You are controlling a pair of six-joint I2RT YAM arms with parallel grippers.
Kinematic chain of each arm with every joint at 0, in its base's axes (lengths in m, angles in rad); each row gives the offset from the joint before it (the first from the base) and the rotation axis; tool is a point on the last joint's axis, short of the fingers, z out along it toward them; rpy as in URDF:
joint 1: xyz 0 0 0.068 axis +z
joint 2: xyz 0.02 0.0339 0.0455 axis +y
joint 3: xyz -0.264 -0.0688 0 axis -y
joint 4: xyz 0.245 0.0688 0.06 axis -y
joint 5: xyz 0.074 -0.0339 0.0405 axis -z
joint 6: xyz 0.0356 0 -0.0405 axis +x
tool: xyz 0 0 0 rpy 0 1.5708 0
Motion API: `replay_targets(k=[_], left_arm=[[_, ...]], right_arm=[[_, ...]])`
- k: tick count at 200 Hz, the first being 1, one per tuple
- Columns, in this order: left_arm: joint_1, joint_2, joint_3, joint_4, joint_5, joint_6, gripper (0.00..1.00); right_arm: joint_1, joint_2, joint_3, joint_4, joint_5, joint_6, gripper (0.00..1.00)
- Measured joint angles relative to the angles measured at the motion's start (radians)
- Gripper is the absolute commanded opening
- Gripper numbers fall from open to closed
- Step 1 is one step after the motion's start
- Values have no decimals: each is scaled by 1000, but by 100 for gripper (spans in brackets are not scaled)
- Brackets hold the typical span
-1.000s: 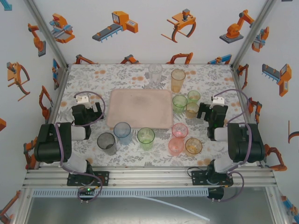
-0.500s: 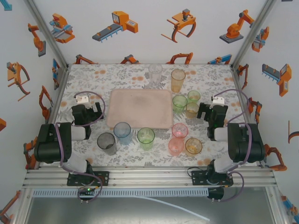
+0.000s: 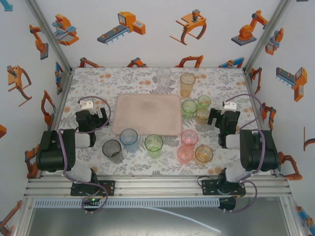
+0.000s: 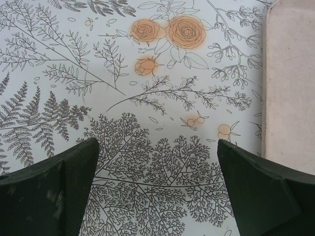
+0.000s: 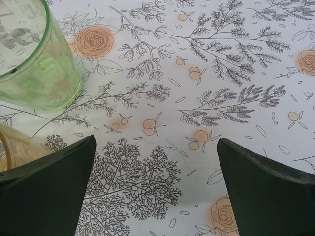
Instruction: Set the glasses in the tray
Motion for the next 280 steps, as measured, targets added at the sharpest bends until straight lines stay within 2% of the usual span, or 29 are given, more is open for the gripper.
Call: replay_targets(k=[71,134,208,280], left_arm=[[0,-5,13,-22,5,11,97],[0,-146,106,-248,12,21,97],[0,-267,278,-665,46,32,97],[0,-370,459,-1038,72,60,97]], right_arm=[[0,-32,0,-30,26,3,99],[0,-262,33,-210,56,7,98],[15,-524,209,-647,179,73,98],[17,-555,452,-1109,213,223,99]])
